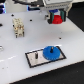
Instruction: Insert the blue gear onto the right peg, followed by the red gear
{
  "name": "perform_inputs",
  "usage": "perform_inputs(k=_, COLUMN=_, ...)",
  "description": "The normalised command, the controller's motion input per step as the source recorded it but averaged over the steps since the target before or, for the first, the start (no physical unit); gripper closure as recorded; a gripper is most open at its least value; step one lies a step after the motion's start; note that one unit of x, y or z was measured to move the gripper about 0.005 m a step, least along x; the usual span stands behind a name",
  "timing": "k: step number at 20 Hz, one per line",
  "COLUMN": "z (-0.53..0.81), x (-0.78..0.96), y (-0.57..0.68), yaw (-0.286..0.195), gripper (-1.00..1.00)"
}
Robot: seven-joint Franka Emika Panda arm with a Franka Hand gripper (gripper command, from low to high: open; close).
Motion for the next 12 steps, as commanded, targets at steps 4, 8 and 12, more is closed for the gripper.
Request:
perform_inputs(k=4, z=0.16, x=0.85, y=-0.21, yaw=0.0, gripper=1.0)
perform_inputs(k=8, z=0.13, x=0.81, y=-0.25, yaw=0.0, gripper=1.0)
perform_inputs(k=12, z=0.07, x=0.78, y=-0.27, yaw=0.0, gripper=1.0)
